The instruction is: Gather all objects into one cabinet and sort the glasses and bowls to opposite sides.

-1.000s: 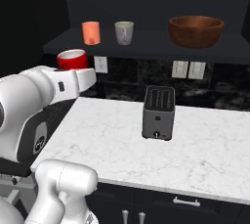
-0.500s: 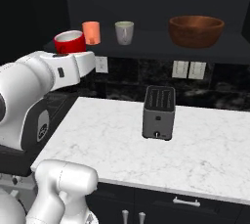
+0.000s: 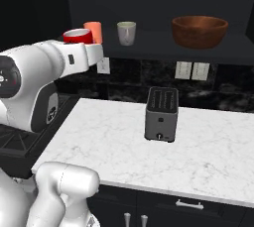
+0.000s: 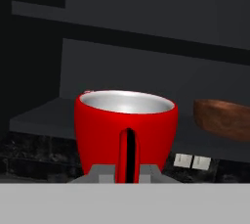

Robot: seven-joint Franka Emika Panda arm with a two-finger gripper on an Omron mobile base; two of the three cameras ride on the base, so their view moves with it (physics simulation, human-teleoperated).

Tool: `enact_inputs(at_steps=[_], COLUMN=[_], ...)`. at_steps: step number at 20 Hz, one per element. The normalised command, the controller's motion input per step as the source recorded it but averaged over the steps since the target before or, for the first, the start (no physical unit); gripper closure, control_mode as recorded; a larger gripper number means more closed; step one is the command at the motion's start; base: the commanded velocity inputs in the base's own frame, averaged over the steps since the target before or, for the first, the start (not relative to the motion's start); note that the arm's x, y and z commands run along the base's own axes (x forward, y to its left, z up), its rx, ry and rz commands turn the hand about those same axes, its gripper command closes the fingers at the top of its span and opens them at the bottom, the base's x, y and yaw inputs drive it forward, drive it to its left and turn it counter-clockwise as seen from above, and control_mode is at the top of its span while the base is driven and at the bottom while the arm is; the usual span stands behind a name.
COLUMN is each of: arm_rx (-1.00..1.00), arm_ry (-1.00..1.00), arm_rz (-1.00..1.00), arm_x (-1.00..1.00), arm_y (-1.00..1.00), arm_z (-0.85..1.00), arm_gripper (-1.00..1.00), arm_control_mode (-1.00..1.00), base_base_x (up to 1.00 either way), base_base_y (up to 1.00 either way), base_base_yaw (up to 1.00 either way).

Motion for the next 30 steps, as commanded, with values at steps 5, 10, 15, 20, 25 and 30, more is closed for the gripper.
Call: enact_inputs(at_steps=[5, 10, 15, 20, 25, 30], arm_rx=[0.06, 0.03, 0.00, 0.00, 0.00, 0.00], arm_ry=[0.00, 0.00, 0.00, 0.00, 0.00, 0.00], arm_rz=[0.02, 0.01, 0.01, 0.01, 0.01, 0.01], arm_x=[0.50, 0.46, 0.44, 0.43, 0.44, 0.43], arm_y=[0.00, 0.00, 0.00, 0.00, 0.00, 0.00], arm_z=[0.00, 0.00, -0.07, -0.04, -0.15, -0.20], arm_gripper=[1.00, 1.00, 1.00, 1.00, 1.00, 1.00], arm_control_mode=[-1.00, -1.00, -1.00, -1.00, -1.00, -1.00], base_base_x=[0.00, 0.00, 0.00, 0.00, 0.00, 0.00], base_base_y=[0.00, 0.00, 0.00, 0.00, 0.00, 0.00], base_base_yaw=[0.00, 0.00, 0.00, 0.00, 0.00, 0.00])
